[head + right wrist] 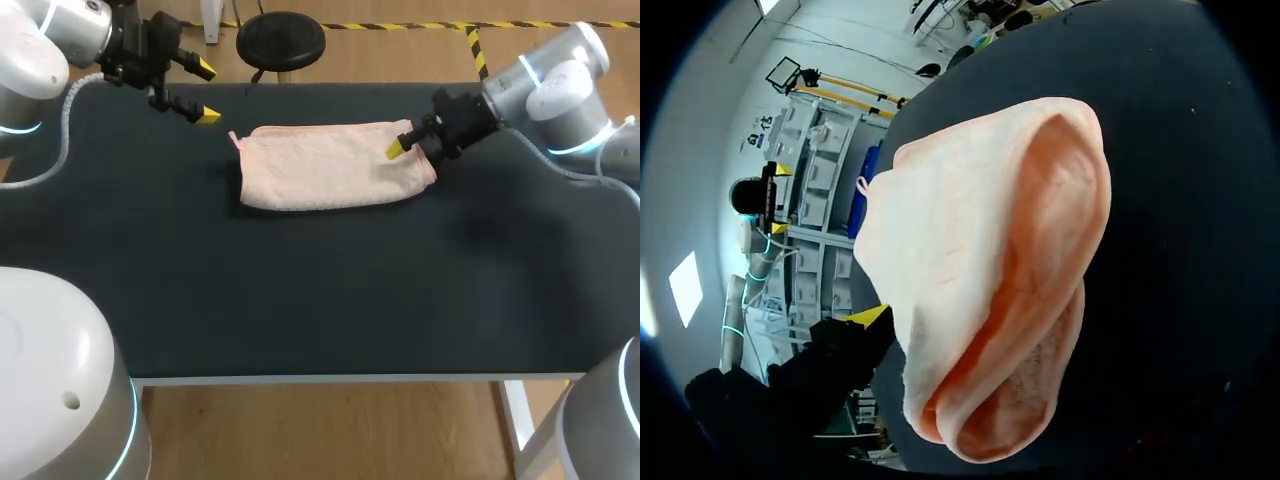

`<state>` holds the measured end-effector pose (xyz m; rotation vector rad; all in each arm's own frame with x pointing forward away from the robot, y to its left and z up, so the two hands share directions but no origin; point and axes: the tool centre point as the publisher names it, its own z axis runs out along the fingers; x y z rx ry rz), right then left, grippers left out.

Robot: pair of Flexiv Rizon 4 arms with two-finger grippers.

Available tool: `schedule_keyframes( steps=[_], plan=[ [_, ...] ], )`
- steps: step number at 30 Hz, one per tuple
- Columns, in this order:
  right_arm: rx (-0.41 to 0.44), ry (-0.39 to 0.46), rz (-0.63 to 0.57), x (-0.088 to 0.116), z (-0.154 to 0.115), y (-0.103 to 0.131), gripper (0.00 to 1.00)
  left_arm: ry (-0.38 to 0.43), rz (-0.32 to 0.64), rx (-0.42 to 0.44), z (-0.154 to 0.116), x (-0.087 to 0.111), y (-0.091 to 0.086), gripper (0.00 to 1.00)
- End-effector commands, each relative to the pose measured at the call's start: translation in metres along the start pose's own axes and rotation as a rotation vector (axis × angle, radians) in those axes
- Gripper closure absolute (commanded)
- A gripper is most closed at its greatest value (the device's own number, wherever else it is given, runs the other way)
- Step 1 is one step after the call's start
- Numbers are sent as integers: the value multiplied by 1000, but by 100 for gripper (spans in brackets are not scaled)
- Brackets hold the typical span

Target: Fold the towel

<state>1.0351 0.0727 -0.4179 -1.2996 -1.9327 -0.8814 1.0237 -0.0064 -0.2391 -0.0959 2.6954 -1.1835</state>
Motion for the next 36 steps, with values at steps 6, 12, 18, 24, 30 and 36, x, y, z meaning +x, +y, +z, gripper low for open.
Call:
schedule_keyframes(
  steps=[6,12,18,24,30,36],
  plan=[
    [3,-92,-5,0,1,-1,100,-2,2,4,1,1,1,0],
    [-25,-165,-22,22,-5,0,100,-2,2,4,1,1,1,0],
    [-63,-249,-52,57,-9,3,100,-2,2,4,1,1,1,0],
    [-91,-312,-104,98,-3,11,100,-2,2,4,1,1,1,0],
    [-73,-350,-189,142,25,27,100,-2,2,4,1,1,1,0],
    [-23,-348,-244,171,71,43,100,-2,2,4,1,1,1,0]
  ],
)
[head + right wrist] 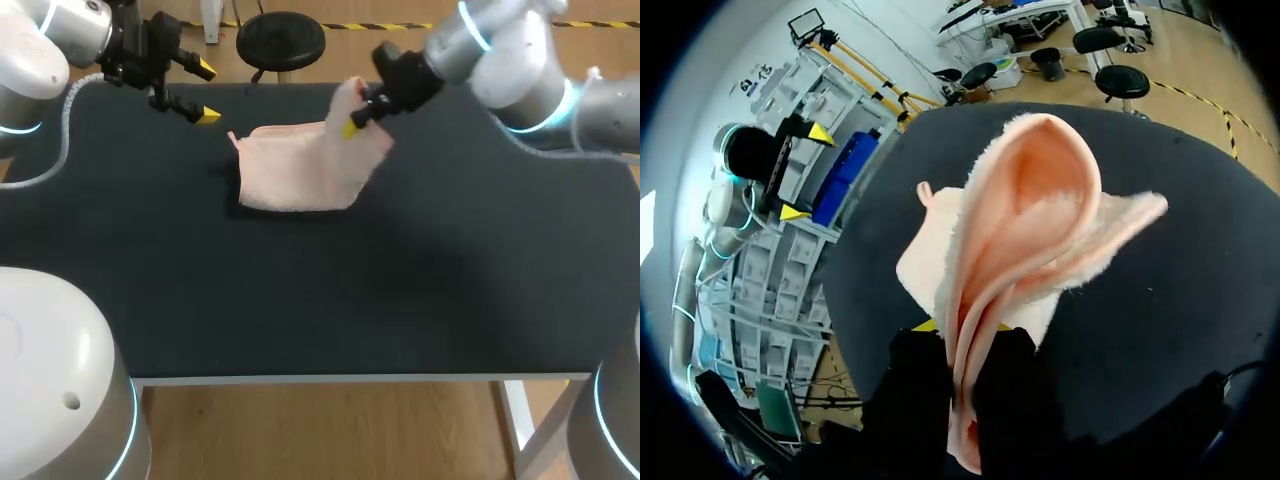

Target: Fold the towel

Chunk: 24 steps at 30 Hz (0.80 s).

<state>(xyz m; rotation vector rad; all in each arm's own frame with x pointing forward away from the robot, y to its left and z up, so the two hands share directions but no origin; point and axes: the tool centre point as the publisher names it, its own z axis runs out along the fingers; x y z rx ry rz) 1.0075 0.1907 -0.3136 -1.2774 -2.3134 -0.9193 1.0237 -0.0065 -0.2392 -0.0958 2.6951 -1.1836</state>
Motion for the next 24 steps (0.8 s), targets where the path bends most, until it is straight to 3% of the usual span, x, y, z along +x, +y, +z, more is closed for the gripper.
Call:
schedule_keyframes(
  steps=[1,6,12,21,22,23,24],
  plan=[
    [43,-89,-22,27,34,23,100,-2,2,3,0,0,1,0],
    [77,-67,-23,42,66,31,100,-2,2,3,0,0,1,0],
    [105,-83,5,34,91,32,100,-2,2,3,0,0,1,0],
    [203,-94,-86,43,123,37,100,-2,2,3,0,0,1,0],
    [215,-108,-90,45,126,37,91,-2,2,3,0,0,1,0],
    [215,-115,-101,46,127,37,20,-2,2,3,0,0,1,0],
    [217,-114,-128,48,127,38,0,-2,2,3,0,0,1,0]
  ],
)
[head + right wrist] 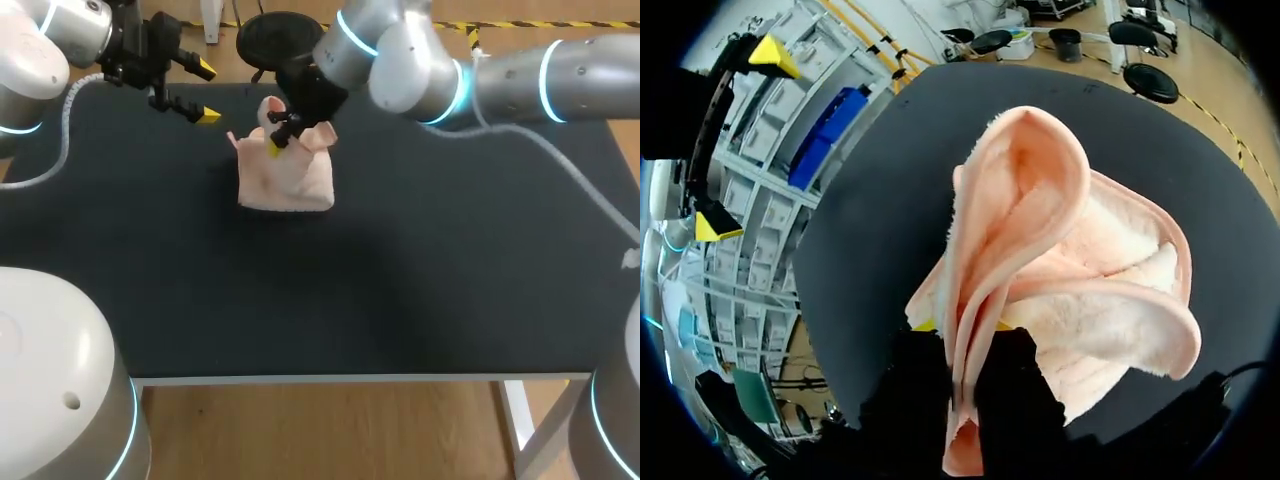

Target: Fold the towel

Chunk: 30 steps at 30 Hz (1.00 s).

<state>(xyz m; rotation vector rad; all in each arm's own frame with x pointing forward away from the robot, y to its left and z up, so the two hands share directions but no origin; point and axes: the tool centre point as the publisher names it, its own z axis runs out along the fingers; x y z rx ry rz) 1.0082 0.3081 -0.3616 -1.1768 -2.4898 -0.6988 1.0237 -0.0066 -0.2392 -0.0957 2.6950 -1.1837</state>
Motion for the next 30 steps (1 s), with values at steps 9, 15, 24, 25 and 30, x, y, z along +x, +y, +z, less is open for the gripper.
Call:
schedule_keyframes(
  steps=[9,15,24,25,30],
  plan=[
    [14,-123,-217,39,-10,10,0,-2,2,3,0,0,1,0],
    [-44,-85,-275,57,-36,-2,0,-2,2,3,0,0,1,0],
    [-106,-151,-228,36,-60,-23,0,-2,2,3,0,0,1,0],
    [-116,-159,-217,33,-61,-25,0,-2,2,3,0,0,1,0],
    [-95,-238,-188,15,-60,-34,0,-2,2,3,0,0,1,0]
  ],
)
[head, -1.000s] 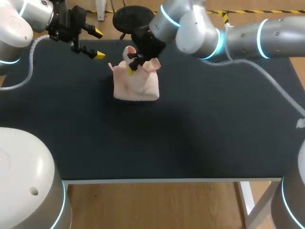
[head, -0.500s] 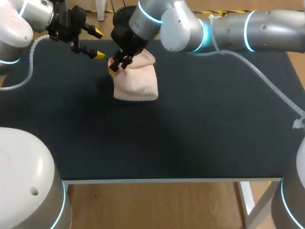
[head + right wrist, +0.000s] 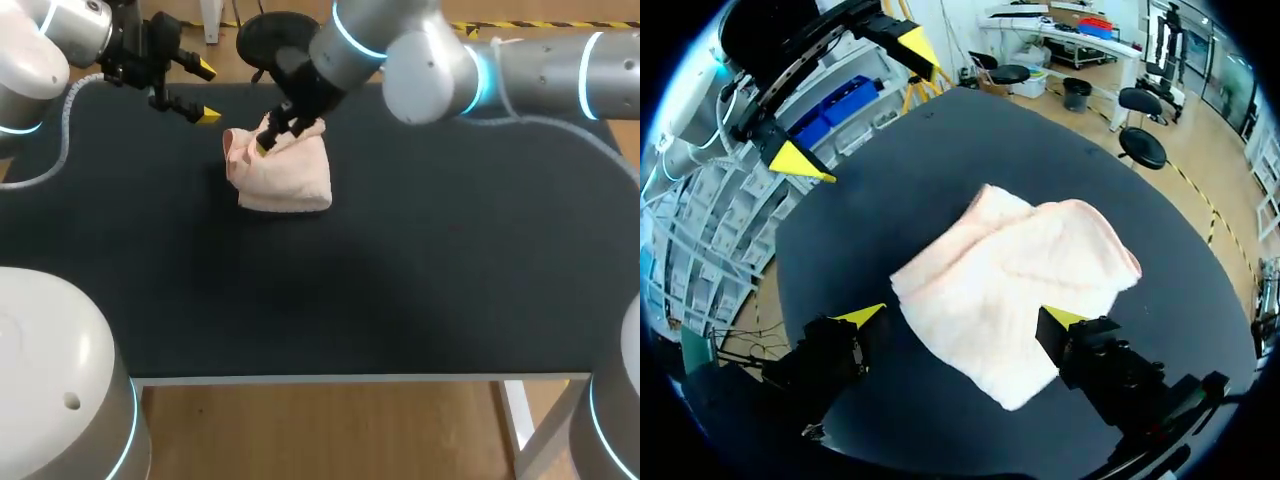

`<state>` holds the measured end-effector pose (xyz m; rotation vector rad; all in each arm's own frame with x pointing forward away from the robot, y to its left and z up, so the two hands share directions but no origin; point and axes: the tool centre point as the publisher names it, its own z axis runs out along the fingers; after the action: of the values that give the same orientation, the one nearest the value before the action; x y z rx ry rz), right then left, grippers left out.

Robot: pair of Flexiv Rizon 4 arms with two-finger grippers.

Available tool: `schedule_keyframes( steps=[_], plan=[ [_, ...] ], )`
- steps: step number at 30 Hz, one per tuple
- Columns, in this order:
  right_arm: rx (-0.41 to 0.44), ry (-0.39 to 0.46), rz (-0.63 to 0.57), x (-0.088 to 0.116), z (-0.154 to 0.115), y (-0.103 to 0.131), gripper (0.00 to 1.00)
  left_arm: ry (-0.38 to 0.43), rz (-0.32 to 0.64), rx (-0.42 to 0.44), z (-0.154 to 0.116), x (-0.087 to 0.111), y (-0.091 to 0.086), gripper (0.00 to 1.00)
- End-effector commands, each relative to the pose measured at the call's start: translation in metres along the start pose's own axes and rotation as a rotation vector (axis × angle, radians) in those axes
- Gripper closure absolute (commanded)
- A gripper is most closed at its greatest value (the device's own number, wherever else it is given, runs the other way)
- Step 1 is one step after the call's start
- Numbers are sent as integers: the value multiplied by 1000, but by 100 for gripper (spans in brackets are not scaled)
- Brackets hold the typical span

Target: Fold the towel

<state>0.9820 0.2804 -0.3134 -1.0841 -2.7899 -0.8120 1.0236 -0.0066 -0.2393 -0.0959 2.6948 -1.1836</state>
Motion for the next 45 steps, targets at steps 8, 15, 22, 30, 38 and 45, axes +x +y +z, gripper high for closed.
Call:
schedule_keyframes(
  steps=[8,15,22,30,38,45],
  plan=[
    [33,-31,43,-29,16,-13,100,-2,2,3,0,0,1,0],
    [59,40,-61,-5,31,-12,100,-2,2,3,0,0,1,0],
    [137,169,-96,4,66,-15,100,-2,2,3,0,0,1,0],
    [241,281,-115,16,94,-31,100,-2,2,3,0,0,1,0],
    [328,323,-154,37,116,-49,100,-2,2,3,0,0,1,0],
    [301,291,-181,43,103,-46,100,-2,2,3,0,0,1,0]
  ],
)
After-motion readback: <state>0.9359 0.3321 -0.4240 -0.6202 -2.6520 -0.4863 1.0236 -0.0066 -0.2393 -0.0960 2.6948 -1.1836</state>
